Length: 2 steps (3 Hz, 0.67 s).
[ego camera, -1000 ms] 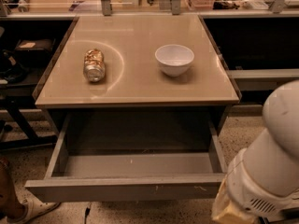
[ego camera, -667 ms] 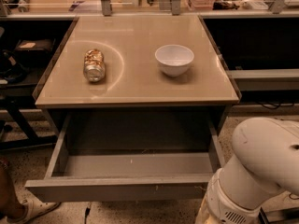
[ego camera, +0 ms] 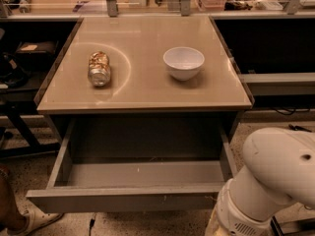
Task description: Close top drawer
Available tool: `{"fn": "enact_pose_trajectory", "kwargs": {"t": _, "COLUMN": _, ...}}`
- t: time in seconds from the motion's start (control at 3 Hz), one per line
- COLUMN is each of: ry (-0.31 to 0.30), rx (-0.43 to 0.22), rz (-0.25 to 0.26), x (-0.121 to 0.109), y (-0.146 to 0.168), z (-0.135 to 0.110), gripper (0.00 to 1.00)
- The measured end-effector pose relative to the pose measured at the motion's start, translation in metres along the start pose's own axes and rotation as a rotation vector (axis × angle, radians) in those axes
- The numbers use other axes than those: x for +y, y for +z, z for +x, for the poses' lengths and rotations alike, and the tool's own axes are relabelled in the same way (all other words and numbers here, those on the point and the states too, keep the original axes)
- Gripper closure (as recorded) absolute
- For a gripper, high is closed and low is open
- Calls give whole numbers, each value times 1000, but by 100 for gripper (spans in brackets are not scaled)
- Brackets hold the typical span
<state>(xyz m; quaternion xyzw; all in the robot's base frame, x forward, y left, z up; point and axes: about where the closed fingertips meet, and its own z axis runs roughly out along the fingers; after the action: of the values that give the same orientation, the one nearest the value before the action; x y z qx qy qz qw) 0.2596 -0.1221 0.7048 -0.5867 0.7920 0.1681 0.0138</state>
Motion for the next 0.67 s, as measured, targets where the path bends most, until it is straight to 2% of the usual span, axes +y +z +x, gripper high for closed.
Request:
{"fn": "enact_pose_trajectory", "kwargs": {"t": 0.33, "ry": 4, "rx": -22, "rz": 16, "x": -33, "y": 41, "z": -13, "gripper": 100}}
{"fn": "enact_pose_trajectory", "kwargs": {"t": 0.67, "ry": 9, "rx": -44, "rz": 38, "x": -63, "y": 68, "z": -24, "gripper": 100}}
